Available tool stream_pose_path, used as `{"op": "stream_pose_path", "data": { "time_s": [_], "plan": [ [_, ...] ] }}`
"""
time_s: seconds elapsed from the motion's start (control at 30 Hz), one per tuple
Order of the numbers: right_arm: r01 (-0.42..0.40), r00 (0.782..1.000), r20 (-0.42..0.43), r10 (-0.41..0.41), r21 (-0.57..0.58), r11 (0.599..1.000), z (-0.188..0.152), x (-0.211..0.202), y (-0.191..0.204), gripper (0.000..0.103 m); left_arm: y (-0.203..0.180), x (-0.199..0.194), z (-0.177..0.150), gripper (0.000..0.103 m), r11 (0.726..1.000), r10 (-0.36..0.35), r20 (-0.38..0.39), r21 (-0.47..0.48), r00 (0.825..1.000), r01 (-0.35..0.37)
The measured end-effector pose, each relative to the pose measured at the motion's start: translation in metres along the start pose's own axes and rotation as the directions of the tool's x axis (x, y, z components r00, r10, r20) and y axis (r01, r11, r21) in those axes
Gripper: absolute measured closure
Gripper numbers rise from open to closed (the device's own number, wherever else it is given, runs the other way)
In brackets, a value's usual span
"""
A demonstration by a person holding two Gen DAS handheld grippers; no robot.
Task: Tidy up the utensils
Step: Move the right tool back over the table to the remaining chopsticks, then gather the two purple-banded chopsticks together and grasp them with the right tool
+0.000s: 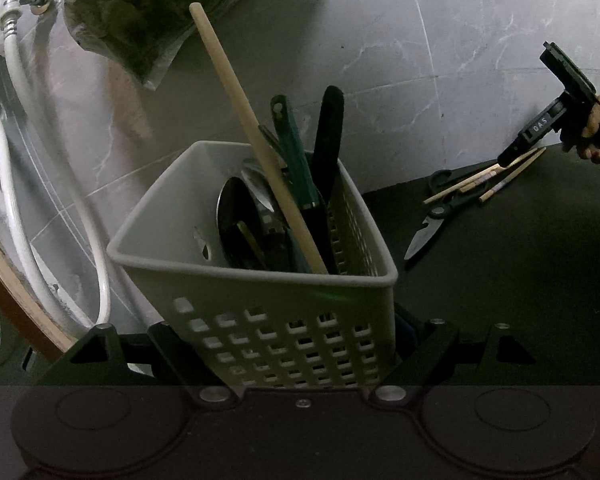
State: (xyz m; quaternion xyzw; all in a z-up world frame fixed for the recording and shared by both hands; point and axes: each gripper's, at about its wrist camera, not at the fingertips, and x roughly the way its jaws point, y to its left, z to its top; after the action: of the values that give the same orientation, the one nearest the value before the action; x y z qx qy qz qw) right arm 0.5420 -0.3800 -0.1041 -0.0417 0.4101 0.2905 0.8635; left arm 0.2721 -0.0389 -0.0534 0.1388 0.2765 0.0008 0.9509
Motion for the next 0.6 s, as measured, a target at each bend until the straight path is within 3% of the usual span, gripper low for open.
{"op": "stream_pose_path", "data": {
  "time_s": [0.23, 0.6],
  "plan": [
    [-0.026, 0.998, -0.058, 0.026, -0.004, 1.000, -0.012, -0.016, -0.003, 0.001, 0.001, 0.002, -0.001, 0.017, 1.000, -0.006, 0.009, 0.005, 1.000, 0.005],
    [0.005, 0.996, -0.088, -0.002, 0.036, 0.999, -0.040, -0.044, 0.005, 0.001, 0.007, 0.003, -0.005, 0.017, 0.999, -0.034, 0.027, 0.028, 0.999, 0.033]
  ]
}}
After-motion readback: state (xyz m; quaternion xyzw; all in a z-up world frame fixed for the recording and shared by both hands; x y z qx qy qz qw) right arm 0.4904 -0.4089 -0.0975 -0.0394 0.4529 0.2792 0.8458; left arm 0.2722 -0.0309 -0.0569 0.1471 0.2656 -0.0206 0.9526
